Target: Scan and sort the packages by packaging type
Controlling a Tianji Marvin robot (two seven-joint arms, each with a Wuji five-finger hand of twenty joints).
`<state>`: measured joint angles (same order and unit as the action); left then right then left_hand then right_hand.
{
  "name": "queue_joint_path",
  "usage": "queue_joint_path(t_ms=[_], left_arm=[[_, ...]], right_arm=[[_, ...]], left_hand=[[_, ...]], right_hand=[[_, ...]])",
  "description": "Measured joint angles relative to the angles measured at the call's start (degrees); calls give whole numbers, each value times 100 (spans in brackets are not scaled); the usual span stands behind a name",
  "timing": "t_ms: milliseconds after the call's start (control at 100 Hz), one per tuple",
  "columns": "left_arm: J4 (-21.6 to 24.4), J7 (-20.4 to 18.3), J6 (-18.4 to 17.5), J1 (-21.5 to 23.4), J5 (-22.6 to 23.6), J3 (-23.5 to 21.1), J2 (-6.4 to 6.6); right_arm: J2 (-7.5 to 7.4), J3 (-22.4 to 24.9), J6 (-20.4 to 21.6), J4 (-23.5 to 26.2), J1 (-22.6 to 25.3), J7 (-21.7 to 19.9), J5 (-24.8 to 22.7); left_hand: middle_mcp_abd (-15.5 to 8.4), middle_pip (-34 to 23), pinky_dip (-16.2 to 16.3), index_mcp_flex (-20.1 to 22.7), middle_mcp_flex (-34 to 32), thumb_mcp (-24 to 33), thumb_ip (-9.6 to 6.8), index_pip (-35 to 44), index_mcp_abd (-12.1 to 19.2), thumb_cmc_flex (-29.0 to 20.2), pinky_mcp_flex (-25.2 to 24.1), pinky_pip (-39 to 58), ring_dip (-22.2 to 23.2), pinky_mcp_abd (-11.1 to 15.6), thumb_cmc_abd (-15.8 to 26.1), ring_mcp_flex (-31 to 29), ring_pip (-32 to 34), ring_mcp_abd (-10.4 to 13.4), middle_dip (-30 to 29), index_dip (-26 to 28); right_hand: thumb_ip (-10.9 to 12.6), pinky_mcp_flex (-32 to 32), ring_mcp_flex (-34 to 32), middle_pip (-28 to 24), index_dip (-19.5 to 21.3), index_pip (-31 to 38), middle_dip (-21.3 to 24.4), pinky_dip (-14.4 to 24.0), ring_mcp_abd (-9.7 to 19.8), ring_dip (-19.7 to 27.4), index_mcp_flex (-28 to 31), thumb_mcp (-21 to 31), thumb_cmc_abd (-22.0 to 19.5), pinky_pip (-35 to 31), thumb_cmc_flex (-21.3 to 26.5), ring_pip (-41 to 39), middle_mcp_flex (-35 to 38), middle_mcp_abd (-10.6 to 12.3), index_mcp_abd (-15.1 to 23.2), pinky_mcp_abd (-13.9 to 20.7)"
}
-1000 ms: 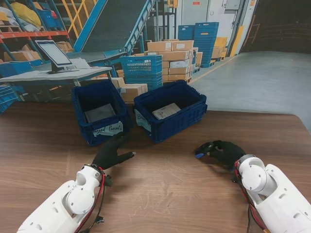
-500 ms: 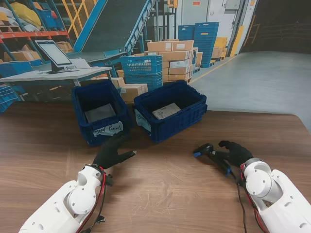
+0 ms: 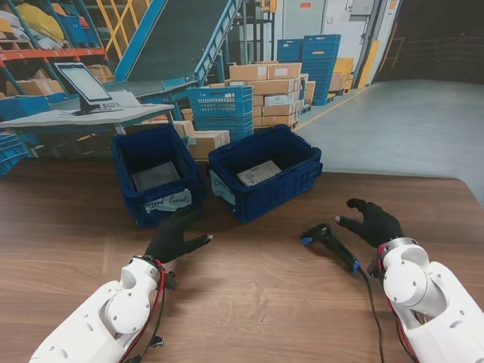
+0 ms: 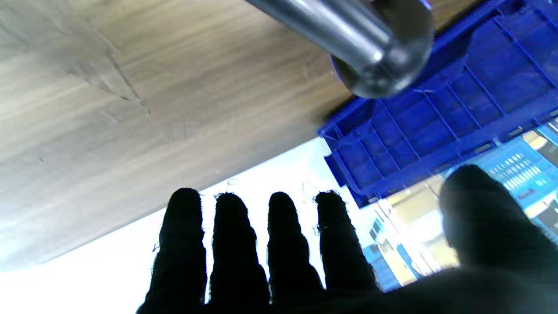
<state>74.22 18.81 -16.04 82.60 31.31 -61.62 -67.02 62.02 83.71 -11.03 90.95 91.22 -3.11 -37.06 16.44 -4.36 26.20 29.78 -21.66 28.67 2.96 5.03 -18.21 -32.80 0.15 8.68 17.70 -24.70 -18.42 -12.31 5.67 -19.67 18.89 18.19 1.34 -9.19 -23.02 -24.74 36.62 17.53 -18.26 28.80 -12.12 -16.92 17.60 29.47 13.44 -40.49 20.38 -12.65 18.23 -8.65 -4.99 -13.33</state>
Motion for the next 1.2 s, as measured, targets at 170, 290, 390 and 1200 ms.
queue_joint_path(t_ms=[170, 290, 390, 1200], left_arm=[[70, -128, 37, 37, -22, -27, 12], [99, -168, 48, 56, -51, -28, 20], [108, -183, 50, 64, -68, -26, 23], [109, -267, 113, 46, -143, 102, 32]], right_arm=[[82, 0, 173, 229, 172, 508, 172], [135, -37, 498, 336, 289, 691, 364], [172, -96, 713, 431, 388, 845, 442], [286, -1026, 2380, 495, 654, 1476, 930]], left_hand=[[-4, 1, 1, 0, -65, -72, 0, 0, 14, -3, 1, 0, -15, 0, 65, 0, 0, 0, 0, 1], [-4, 1, 1, 0, -65, -235, -65, 0, 15, -3, 2, 0, -35, 1, 125, 0, 0, 0, 0, 1], [-18, 1, 1, 0, -65, -235, -65, 0, 32, -3, 2, -1, -39, 1, 125, 0, 0, 0, 0, 1], [-190, 7, 1, 0, -65, -530, -65, 0, 216, -129, 4, -3, -119, 4, 298, 0, 0, 1, -138, -4]], right_hand=[[0, -96, -19, 1, 0, 0, 0, -166, -4, 0, 108, 0, 0, 109, 0, 0, 143, -10, 86, 119], [0, -107, -20, 2, 0, 0, 0, -233, 24, 2, 109, 0, -4, 177, 0, 0, 201, -48, 142, 121], [0, -92, -20, 60, -49, 0, 19, -374, 41, 12, 119, 5, -68, 247, -65, 32, 220, -49, 161, 187], [0, 25, -19, 607, -232, 0, 212, -800, 178, 139, 188, -19, -237, 546, -236, 247, 485, -50, 374, 202]])
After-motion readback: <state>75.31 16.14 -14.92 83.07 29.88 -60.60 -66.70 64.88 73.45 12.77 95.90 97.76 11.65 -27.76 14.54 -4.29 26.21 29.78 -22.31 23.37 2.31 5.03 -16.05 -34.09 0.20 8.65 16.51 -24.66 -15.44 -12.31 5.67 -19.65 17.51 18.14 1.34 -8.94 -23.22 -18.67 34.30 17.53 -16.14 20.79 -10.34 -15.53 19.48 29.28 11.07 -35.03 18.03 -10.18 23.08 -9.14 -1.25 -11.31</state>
